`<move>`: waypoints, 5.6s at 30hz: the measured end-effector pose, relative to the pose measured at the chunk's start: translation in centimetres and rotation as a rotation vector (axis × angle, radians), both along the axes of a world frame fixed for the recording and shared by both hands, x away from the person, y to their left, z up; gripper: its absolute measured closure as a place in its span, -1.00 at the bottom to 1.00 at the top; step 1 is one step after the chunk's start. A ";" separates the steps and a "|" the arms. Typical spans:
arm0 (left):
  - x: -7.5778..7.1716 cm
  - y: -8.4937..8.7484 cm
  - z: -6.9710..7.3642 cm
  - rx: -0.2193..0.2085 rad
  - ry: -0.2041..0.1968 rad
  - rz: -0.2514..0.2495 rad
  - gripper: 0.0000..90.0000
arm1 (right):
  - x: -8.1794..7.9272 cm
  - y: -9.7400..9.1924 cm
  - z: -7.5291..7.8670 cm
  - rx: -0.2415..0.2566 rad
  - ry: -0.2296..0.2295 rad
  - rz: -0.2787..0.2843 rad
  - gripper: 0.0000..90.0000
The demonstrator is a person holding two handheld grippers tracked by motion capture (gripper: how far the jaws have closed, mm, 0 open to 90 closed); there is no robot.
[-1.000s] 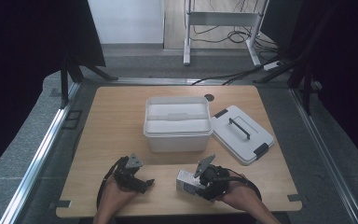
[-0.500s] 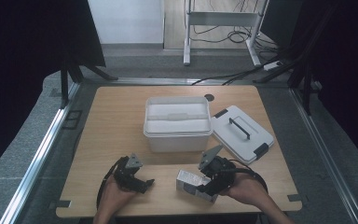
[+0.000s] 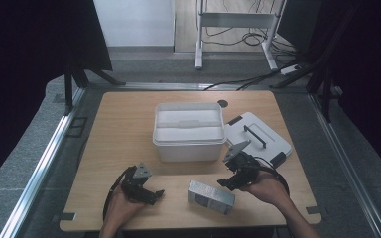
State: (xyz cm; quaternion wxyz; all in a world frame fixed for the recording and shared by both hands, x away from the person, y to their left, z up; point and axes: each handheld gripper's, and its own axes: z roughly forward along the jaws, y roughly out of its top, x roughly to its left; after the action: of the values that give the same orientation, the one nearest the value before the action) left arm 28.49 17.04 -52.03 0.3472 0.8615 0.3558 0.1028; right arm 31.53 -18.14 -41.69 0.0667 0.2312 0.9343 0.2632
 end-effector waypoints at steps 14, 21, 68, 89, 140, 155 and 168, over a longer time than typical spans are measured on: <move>3.1 0.4 3.7 -0.035 -0.021 -0.048 -1.00 | 3.9 -1.2 -3.9 0.136 -0.076 -0.132 -1.00; 6.5 -0.3 6.0 -0.012 -0.030 -0.087 -1.00 | 6.7 -1.0 -4.2 0.216 -0.102 -0.172 -1.00; 3.5 -1.7 7.0 0.031 -0.032 -0.177 -1.00 | 3.4 -0.2 -2.9 0.222 -0.074 -0.057 -0.93; 5.8 5.0 8.6 0.173 0.024 -0.237 -0.92 | 1.5 -4.3 -8.4 0.138 -0.081 -0.171 -0.98; 14.5 -11.3 16.5 0.270 0.046 -0.574 -0.02 | 0.9 -4.9 -10.2 0.182 -0.111 -0.188 -1.00; 14.7 -12.8 14.9 0.365 0.056 -0.661 0.92 | 1.0 -4.9 -10.2 0.182 -0.112 -0.188 -1.00; 14.6 -12.4 15.3 0.334 0.030 -0.696 0.98 | 0.9 -4.9 -10.2 0.182 -0.111 -0.188 -1.00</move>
State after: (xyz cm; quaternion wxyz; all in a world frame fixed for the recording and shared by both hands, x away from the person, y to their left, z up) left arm 43.06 4.67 -36.71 0.2110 0.9769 0.0255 0.0227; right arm 32.47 -23.07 -51.87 0.1216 0.3078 0.8756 0.3519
